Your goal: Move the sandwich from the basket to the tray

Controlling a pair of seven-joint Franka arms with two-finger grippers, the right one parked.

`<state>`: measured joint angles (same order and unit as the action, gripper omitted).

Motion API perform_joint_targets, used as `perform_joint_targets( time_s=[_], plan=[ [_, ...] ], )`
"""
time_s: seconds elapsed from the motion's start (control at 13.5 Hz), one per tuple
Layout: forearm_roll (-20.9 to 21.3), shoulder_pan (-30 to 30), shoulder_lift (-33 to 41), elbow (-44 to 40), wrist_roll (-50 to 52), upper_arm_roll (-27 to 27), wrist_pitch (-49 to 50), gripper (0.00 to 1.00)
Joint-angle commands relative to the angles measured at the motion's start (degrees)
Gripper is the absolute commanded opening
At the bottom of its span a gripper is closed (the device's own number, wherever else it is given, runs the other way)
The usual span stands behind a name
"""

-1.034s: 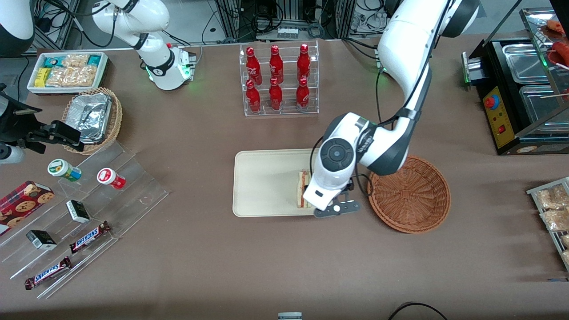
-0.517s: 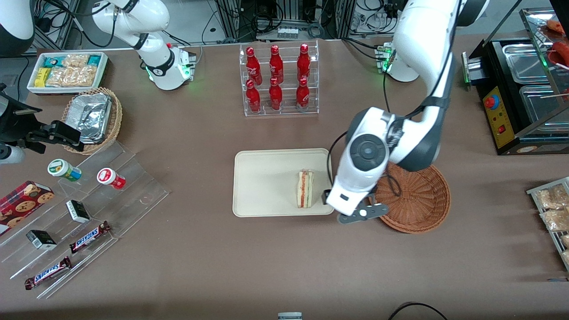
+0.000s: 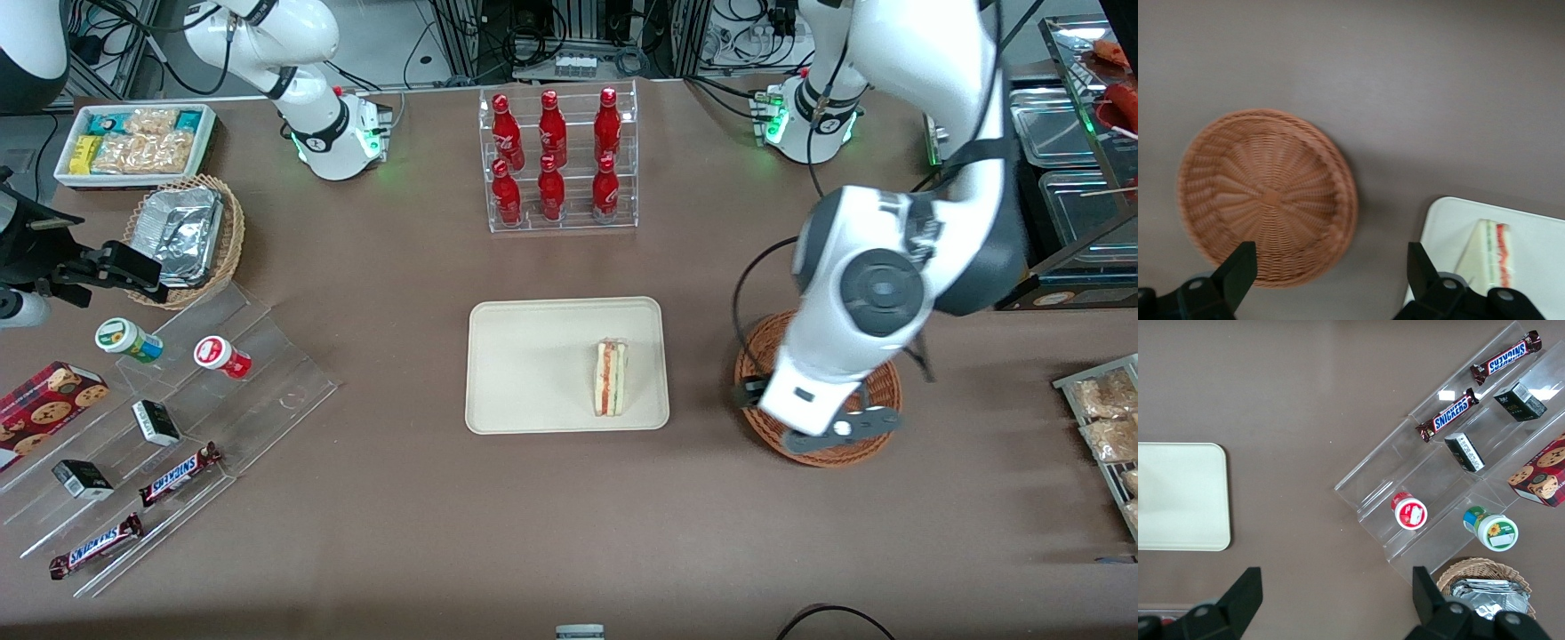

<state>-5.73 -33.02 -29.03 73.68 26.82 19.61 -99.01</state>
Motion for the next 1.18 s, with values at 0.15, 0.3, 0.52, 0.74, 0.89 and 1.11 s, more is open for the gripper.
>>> perform_joint_targets(
  time_s=[0.15, 0.3, 0.52, 0.74, 0.89, 1.11],
  plan=[
    [-2.4, -0.6, 3.5, 0.9, -7.0, 7.2, 5.0, 0.99],
    [-3.4, -0.5, 5.4, 0.9, -10.5, 9.0, 7.0, 0.99],
    [-3.6, -0.4, 7.7, 1.0, -13.9, 10.8, 10.2, 1.00],
    [-3.6, 1.2, 9.5, 1.2, -14.0, 11.3, 11.7, 1.00],
    [-3.1, 8.0, 11.1, 1.0, -14.2, 5.2, 13.1, 0.99],
    [-3.1, 10.1, 13.3, 0.9, -16.2, 4.6, 14.6, 1.00]
  ],
)
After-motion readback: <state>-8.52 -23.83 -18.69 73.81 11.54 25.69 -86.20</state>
